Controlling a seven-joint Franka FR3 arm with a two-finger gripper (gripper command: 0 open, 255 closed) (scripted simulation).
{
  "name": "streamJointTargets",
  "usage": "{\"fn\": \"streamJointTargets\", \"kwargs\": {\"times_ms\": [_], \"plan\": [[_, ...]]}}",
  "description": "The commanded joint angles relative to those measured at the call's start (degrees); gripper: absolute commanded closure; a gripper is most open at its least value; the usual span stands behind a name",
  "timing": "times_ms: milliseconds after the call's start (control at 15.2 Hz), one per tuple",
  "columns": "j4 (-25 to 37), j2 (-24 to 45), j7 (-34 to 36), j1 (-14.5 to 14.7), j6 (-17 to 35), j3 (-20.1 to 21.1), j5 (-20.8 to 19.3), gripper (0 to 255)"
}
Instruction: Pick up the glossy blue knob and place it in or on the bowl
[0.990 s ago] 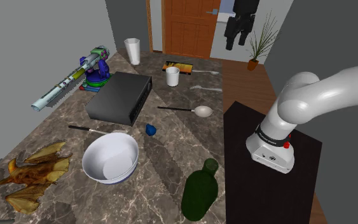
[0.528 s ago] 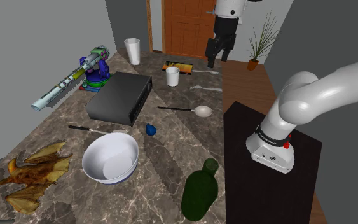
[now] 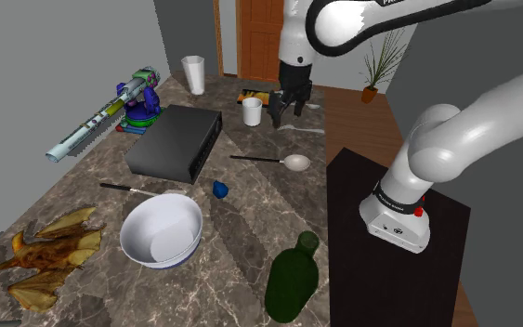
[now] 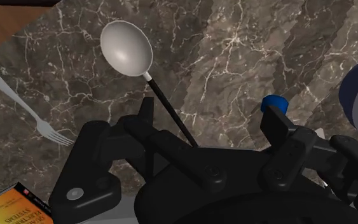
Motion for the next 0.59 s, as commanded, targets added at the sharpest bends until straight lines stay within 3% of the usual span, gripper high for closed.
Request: {"fn": "streamJointTargets", "kwargs": {"times_ms": [0,528], "plan": [[0.1,3.4,1.6,0.4,4.0,1.9,0.4,0],[3.7,19.9,9.7,0.7,18.8,9.4,-2.1,0]]}}
